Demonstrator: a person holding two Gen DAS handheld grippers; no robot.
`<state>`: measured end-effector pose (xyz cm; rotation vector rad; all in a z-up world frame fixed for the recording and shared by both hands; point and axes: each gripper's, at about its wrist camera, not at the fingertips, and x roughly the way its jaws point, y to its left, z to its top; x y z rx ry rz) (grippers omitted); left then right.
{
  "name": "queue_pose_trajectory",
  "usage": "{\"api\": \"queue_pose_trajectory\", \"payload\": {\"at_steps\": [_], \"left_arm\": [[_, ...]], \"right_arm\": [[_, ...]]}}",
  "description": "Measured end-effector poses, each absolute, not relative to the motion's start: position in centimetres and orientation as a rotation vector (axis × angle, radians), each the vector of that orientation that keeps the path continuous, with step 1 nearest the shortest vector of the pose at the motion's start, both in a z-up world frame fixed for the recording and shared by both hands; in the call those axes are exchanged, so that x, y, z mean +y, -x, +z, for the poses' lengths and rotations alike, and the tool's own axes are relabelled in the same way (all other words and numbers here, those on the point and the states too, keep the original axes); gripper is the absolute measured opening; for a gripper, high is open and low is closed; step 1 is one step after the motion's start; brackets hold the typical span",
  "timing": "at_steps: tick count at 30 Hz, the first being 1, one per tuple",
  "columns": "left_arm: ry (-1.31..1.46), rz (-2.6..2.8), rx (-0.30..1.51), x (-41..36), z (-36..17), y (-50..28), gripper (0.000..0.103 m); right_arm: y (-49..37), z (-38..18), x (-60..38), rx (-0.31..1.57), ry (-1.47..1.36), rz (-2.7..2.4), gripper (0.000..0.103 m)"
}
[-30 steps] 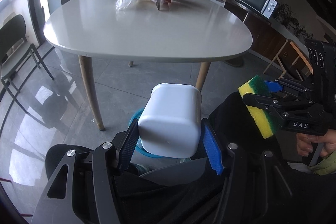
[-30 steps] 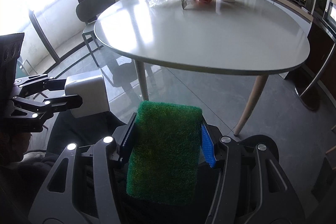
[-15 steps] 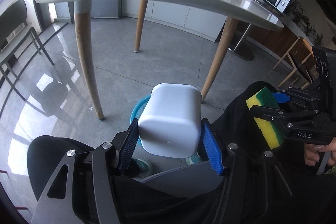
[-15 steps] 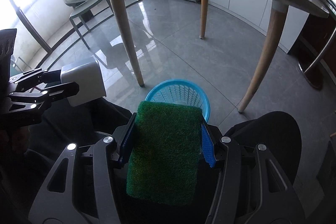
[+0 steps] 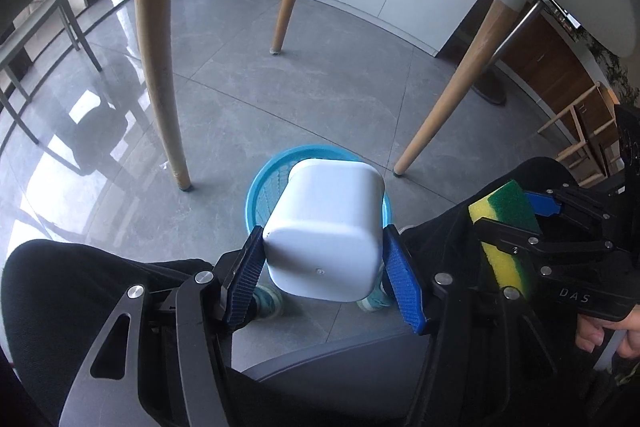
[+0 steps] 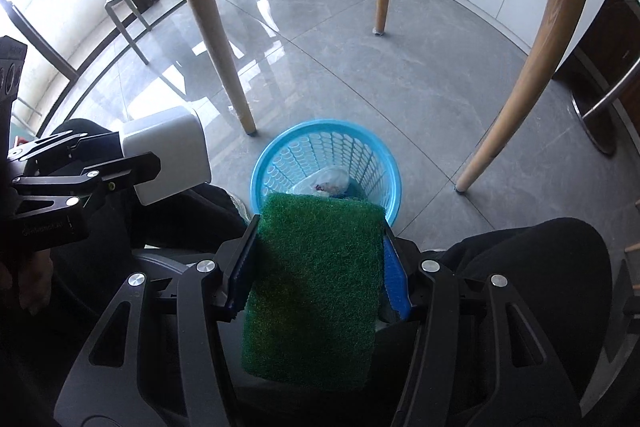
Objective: Collect trash
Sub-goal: 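Carry the white cup and sponge down over the blue wastebasket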
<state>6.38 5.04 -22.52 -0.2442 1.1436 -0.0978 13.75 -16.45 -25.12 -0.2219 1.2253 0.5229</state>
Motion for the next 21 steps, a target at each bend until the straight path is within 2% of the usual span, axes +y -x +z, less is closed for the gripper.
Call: {"api": "queue_pose_trajectory", "payload": {"at_steps": [8, 14, 21], "left_arm": [[0.261, -0.072, 1.168, 4.4, -24.2, -8.7, 0.058], [0.334, -0.053, 1.235, 4.8, -27.3, -11.2, 0.058], [0.282, -0.018, 1.301, 4.0, -30.9, -14.2, 0.058]], "right_arm": [[-16.8, -29.6, -14.9, 1.325, 0.198, 0.472, 0.051], [-19.4, -33.3, -14.5, 1.404, 0.179, 0.419, 0.051], [-22.2, -38.3, -14.5, 1.516, 0.130, 0.356, 0.051]]}}
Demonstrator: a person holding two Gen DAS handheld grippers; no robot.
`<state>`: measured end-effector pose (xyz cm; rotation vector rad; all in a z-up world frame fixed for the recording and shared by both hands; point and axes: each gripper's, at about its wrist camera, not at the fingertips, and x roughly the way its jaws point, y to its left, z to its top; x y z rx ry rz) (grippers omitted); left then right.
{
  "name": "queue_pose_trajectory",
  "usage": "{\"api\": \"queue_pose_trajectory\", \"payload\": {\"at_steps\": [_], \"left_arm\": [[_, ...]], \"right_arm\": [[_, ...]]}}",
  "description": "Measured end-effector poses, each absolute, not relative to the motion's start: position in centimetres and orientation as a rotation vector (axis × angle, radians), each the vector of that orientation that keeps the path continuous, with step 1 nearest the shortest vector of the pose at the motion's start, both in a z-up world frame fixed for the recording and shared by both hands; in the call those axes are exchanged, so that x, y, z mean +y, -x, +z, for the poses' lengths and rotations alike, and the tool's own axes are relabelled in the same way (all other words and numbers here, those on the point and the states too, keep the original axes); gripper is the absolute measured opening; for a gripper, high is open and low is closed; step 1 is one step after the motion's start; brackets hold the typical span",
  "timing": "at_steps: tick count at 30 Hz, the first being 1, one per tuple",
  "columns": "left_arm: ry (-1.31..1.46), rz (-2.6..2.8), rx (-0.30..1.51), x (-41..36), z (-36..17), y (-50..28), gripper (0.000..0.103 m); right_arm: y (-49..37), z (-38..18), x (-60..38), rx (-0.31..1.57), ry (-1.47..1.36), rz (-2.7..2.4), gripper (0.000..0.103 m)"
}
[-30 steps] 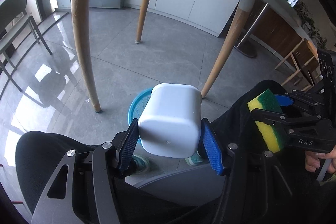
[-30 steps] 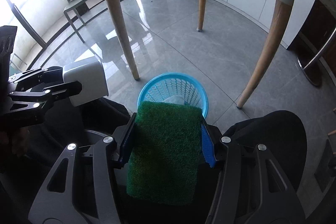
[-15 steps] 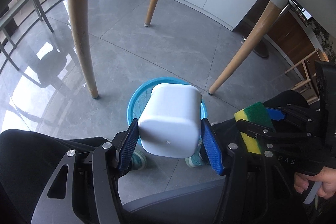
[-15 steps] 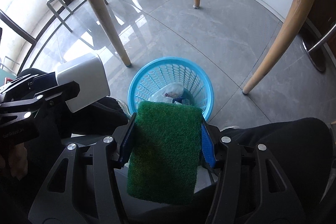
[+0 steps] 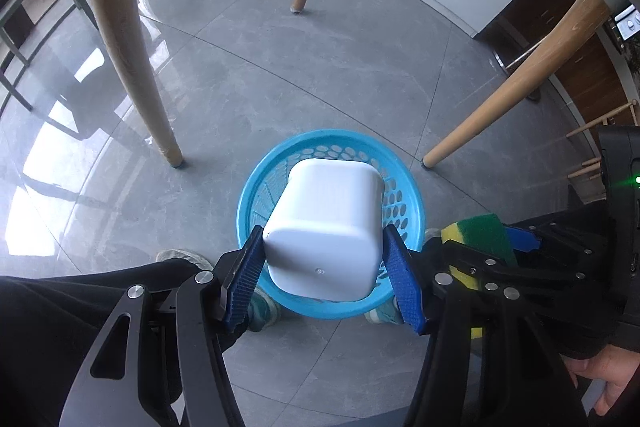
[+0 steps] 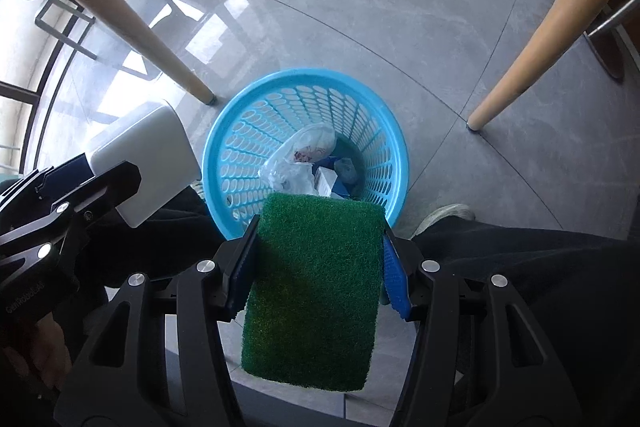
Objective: Collect trash
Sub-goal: 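Carry the white cup and sponge down over the blue wastebasket, then open both tools to drop the cup and sponge into the wastebasket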
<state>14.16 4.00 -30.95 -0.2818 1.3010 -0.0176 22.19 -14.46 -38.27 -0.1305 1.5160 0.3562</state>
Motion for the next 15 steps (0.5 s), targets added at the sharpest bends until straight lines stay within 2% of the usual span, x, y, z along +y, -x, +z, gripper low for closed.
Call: {"api": "queue_pose_trajectory", "payload": {"at_steps": [8, 15], "left_arm": [[0.289, -0.002, 1.379, 4.3, -34.2, -15.9, 0.058], [0.312, 0.001, 1.399, 4.7, -35.4, -16.7, 0.059]], "right_arm": [[-24.1, -42.5, -14.1, 1.577, 0.088, 0.343, 0.051], [-24.7, -43.2, -14.3, 1.585, 0.067, 0.335, 0.054]]}}
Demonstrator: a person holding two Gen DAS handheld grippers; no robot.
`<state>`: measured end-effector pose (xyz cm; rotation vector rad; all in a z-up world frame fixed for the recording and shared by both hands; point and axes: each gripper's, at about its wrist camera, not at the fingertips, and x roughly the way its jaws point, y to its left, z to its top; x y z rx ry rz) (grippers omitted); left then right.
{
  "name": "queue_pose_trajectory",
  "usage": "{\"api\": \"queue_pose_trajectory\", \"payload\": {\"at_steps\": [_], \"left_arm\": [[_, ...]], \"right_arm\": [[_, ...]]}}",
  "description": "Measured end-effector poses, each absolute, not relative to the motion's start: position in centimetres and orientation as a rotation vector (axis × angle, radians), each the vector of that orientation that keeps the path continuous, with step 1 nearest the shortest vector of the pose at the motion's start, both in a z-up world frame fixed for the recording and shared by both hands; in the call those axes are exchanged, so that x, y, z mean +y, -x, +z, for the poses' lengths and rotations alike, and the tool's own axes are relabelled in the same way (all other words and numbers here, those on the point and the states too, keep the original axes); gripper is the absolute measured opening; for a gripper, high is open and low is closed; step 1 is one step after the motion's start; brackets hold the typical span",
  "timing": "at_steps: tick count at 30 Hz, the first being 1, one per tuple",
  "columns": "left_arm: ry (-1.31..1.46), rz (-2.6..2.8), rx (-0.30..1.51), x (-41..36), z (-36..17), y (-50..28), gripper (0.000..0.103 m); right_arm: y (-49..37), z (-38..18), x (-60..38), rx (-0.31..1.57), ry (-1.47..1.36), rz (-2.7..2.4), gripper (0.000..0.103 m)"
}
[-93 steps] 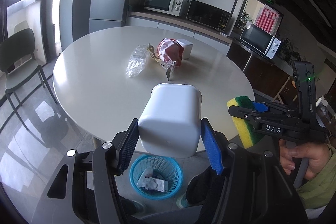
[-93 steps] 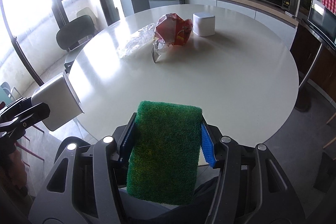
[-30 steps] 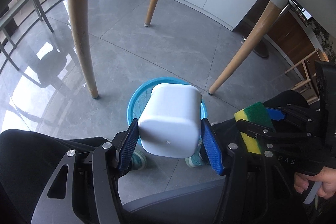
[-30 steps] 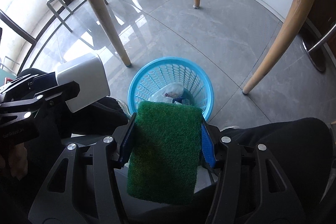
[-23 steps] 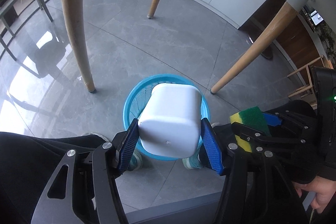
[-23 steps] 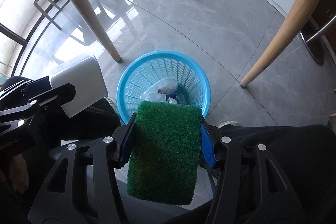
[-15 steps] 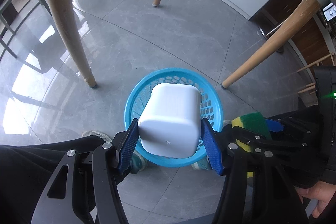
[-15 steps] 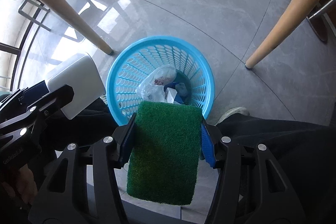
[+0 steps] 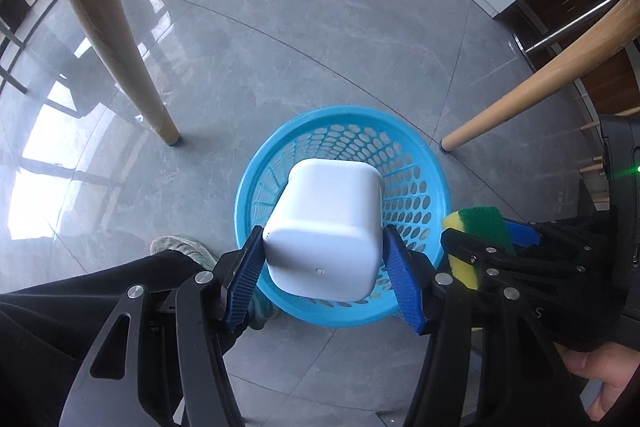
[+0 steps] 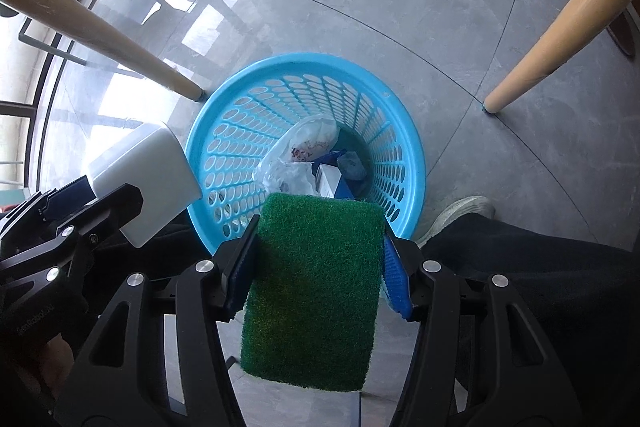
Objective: Collect trash
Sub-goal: 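Open both tools to drop the cup and sponge into the wastebasket, then raise both tools back toward the plastic wrap and red wrapper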
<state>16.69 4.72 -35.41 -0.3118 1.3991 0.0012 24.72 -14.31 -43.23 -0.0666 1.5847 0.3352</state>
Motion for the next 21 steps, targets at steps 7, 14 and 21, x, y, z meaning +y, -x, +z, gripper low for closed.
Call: {"api": "queue_pose_trajectory", "payload": {"at_steps": [7, 14, 21], "left_arm": [[0.385, -0.011, 1.380, 5.4, -35.5, -16.9, 0.060], [0.392, 0.026, 1.367, 6.1, -34.6, -16.5, 0.060], [0.494, 0.067, 1.421, 7.1, -33.1, -14.0, 0.060]], "right_arm": [[-25.0, -43.4, -15.3, 1.596, 0.013, 0.306, 0.069], [-24.2, -42.4, -14.9, 1.591, 0.046, 0.317, 0.069], [-22.9, -38.8, -14.7, 1.511, 0.101, 0.348, 0.078]]}}
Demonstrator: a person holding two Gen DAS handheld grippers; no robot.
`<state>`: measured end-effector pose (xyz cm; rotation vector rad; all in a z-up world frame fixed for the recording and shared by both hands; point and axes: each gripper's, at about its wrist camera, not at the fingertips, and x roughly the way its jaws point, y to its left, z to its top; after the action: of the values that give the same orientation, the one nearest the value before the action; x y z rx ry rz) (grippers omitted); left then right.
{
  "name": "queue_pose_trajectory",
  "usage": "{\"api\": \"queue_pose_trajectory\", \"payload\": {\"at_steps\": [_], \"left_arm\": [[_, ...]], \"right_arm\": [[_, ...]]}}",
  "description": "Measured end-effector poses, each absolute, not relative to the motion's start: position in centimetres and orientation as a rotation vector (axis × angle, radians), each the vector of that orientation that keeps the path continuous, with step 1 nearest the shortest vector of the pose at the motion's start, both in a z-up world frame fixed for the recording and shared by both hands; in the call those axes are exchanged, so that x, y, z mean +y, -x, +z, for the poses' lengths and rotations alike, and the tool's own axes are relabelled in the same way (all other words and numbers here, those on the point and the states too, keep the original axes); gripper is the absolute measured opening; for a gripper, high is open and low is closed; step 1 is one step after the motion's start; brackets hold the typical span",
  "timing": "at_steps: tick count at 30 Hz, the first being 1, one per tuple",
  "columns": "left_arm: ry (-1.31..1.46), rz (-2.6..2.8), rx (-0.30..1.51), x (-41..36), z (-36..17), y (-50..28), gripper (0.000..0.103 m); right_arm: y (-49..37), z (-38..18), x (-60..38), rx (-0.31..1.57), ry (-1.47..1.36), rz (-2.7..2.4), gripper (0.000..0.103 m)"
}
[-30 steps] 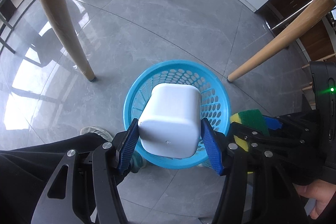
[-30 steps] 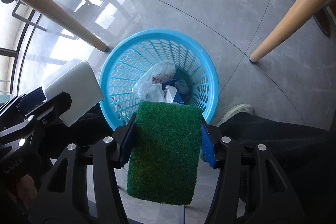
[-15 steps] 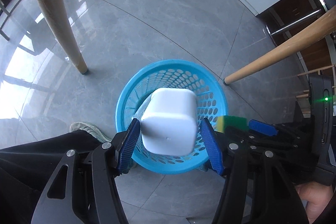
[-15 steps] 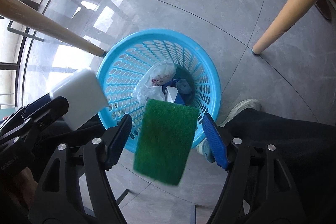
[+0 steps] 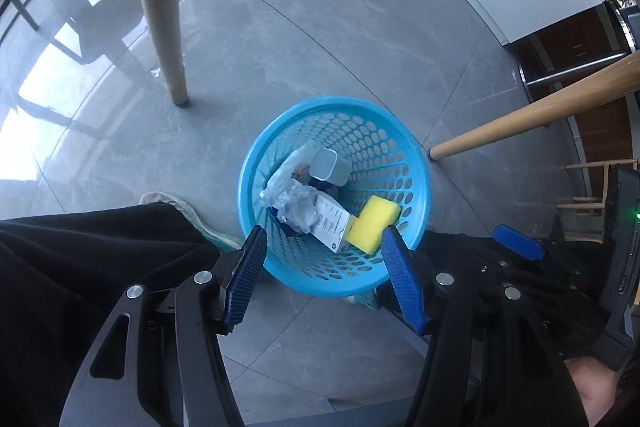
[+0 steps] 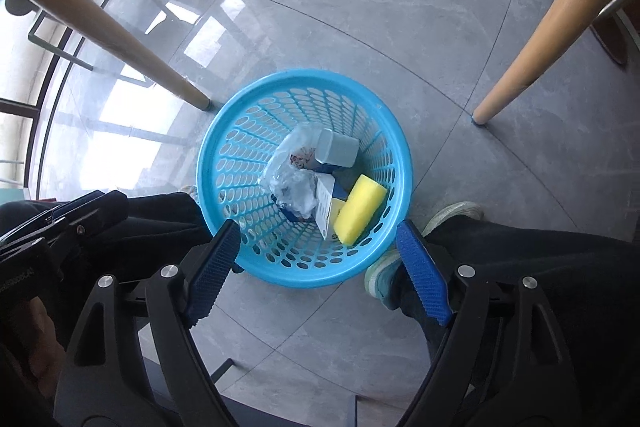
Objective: Collect trash
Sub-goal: 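Raise both tools back toward the plastic wrap and red wrapper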
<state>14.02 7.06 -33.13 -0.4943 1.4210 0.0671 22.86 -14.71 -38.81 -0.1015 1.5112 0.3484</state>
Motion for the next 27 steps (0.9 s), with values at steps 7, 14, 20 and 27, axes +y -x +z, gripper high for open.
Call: {"api": "queue_pose_trajectory", "payload": {"at_steps": [7, 14, 20, 27], "left_arm": [[0.426, 0.082, 1.357, 6.9, -30.5, -12.3, 0.060], [0.336, 0.078, 1.286, 6.1, -27.6, -10.6, 0.066], [0.283, 0.055, 1.252, 6.2, -25.5, -9.2, 0.070], [0.230, 0.033, 1.193, 7.0, -21.9, -5.2, 0.072]], "right_arm": [[-21.5, -36.0, -15.5, 1.491, 0.106, 0.374, 0.079], [-19.5, -32.6, -17.0, 1.465, 0.103, 0.396, 0.086], [-17.5, -29.4, -19.5, 1.422, 0.051, 0.381, 0.089], [-14.5, -26.0, -22.0, 1.362, 0.051, 0.385, 0.090]]}}
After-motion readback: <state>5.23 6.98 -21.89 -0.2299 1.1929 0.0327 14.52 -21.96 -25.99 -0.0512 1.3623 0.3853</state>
